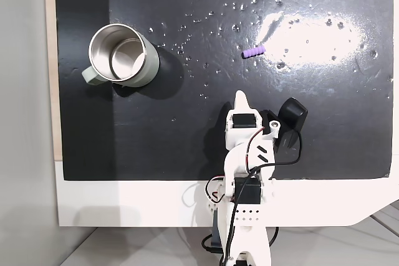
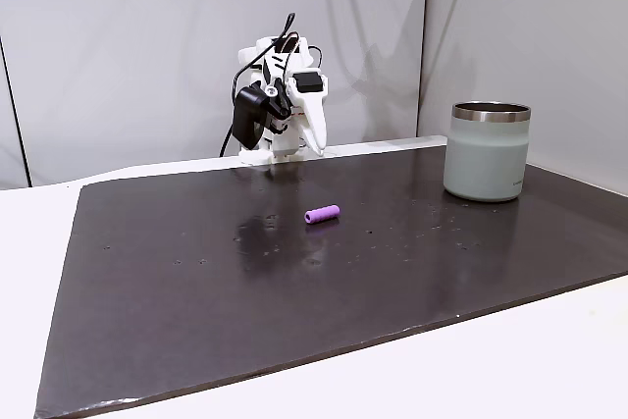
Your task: Grasp a pengrip and put it in the cup.
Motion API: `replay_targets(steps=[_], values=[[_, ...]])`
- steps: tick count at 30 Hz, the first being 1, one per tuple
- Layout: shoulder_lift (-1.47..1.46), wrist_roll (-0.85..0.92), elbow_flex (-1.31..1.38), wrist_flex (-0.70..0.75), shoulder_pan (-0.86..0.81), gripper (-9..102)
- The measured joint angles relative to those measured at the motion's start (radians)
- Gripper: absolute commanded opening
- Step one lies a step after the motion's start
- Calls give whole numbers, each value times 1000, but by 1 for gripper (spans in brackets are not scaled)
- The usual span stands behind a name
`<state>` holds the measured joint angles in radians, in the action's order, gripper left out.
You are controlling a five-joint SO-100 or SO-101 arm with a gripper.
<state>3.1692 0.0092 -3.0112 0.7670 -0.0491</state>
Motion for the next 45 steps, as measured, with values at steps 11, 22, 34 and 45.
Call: replay_targets(steps=[11, 22, 34, 45], values=[[0, 23, 0, 0, 18, 0], [-17, 109, 46, -12, -43, 0], [-798, 121, 660, -28, -91, 1], [-1358, 184, 1083, 95, -156, 17]])
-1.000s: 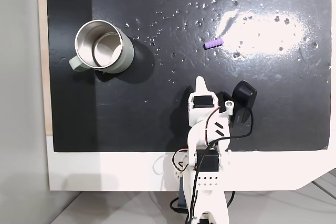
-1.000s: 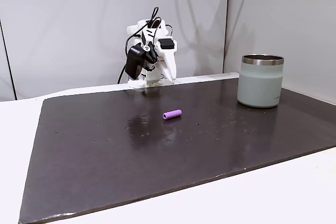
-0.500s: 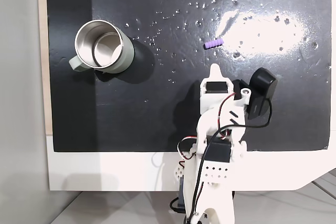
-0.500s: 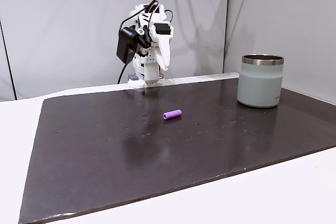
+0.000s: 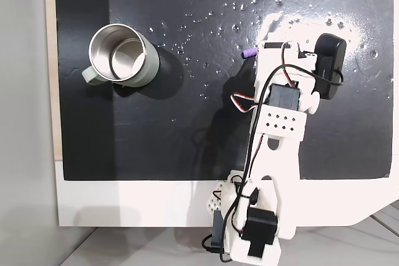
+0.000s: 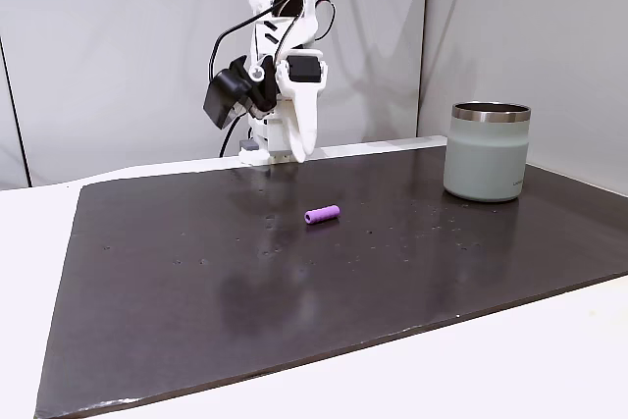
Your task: Grasp a pengrip and put it in the cup.
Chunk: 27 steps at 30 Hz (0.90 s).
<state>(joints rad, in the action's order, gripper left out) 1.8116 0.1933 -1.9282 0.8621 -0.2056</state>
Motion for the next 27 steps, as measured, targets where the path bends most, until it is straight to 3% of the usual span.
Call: replay_targets(steps=[18, 27], values=[[-390, 37, 236, 89, 11, 18], [-451, 37, 287, 112, 48, 17]])
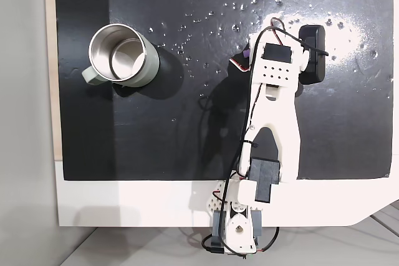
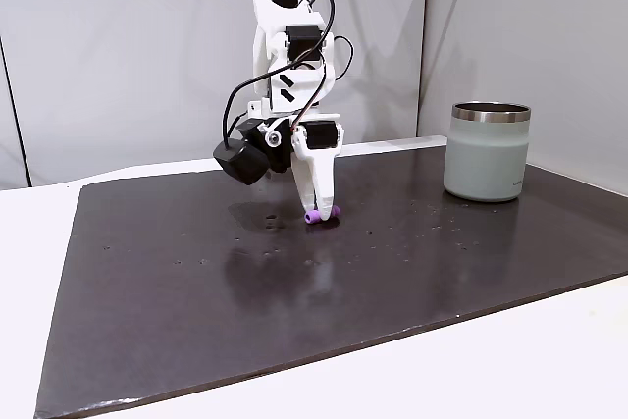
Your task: Grasp a pengrip and put it in the cup.
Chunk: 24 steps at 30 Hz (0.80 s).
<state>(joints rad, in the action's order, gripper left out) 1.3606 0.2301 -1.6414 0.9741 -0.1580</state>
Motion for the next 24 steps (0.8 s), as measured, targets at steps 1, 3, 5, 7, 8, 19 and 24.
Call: replay_targets(steps=[1, 3, 5, 7, 8, 19, 24], values=[[-6, 0, 0, 0, 3, 17], [-15, 0, 0, 0, 5, 14], [-25, 5, 9, 0, 3, 10], [-34, 11, 11, 0, 5, 6], [-35, 11, 14, 0, 6, 4], [-44, 11, 58, 51, 6, 0], [25, 11, 60, 98, 12, 0]])
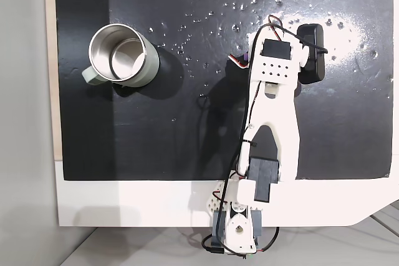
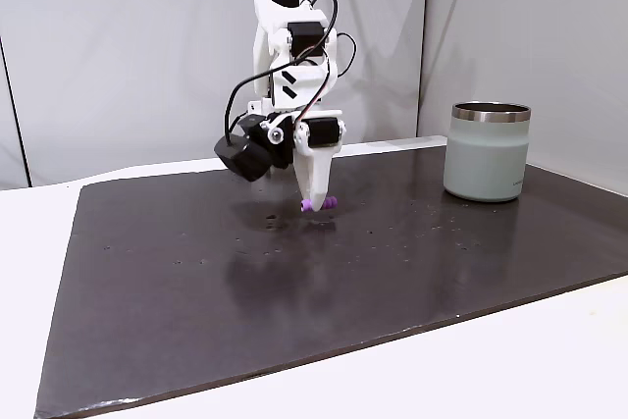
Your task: Grasp a pengrip and put it in the cup.
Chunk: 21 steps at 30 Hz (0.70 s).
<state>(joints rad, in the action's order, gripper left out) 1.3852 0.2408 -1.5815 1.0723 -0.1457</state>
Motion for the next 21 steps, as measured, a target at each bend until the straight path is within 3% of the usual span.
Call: replay_targets(steps=[13, 21], values=[[465, -25, 2, 173, 276, 0], [466, -121, 117, 255, 506, 0]])
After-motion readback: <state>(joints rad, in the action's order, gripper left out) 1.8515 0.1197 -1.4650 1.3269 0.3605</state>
